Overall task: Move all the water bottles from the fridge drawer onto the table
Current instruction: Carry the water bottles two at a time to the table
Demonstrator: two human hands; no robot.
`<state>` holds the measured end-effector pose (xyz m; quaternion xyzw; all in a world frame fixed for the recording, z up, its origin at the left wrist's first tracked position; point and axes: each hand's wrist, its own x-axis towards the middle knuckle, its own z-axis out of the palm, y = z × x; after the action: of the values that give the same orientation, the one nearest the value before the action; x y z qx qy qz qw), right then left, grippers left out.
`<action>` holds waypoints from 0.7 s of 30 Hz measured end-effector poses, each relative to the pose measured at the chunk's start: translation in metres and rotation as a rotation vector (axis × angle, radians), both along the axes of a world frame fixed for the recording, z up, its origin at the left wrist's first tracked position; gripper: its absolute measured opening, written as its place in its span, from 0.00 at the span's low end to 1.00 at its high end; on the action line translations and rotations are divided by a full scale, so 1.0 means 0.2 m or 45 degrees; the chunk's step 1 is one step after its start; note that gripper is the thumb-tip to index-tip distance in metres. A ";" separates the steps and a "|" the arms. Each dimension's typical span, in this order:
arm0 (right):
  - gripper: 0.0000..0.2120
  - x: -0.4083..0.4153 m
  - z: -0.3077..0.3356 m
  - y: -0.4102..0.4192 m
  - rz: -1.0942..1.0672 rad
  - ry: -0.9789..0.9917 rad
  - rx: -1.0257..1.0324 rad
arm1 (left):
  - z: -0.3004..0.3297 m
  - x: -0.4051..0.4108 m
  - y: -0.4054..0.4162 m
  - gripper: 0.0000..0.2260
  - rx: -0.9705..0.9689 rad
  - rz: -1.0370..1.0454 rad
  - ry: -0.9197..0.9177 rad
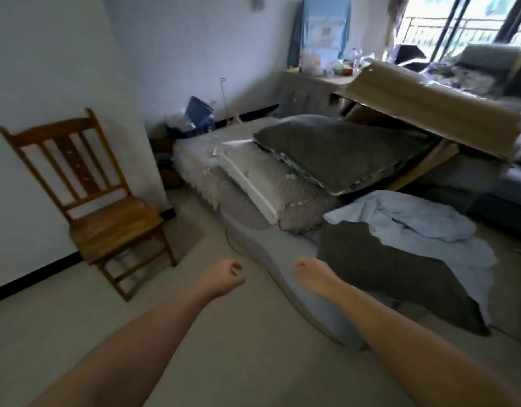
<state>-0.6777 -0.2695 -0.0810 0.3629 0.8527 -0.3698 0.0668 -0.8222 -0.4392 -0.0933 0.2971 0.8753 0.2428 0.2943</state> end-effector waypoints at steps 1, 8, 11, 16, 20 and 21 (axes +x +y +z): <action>0.15 -0.11 0.01 -0.04 0.030 0.005 -0.001 | 0.00 -0.09 -0.05 0.16 0.003 0.025 0.007; 0.13 -0.91 -0.01 -0.36 0.385 0.015 0.102 | 0.10 -0.69 -0.55 0.16 0.025 0.222 0.022; 0.14 -1.25 -0.01 -0.58 0.617 -0.033 0.113 | 0.08 -0.91 -0.87 0.16 0.050 0.409 0.002; 0.14 -1.67 0.01 -0.94 0.826 -0.035 0.124 | 0.03 -1.07 -1.30 0.16 0.077 0.701 -0.056; 0.13 -1.99 -0.01 -1.26 1.009 -0.032 0.098 | -0.02 -1.21 -1.60 0.20 0.076 0.942 -0.079; 0.13 -2.07 -0.03 -1.33 1.058 -0.027 0.077 | -0.02 -1.26 -1.65 0.20 0.086 1.006 -0.090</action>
<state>-1.0917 -0.5348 -0.0869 -0.0064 0.9363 -0.2824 0.2086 -1.0744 -0.7699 -0.0974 -0.0615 0.9030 0.3761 0.1983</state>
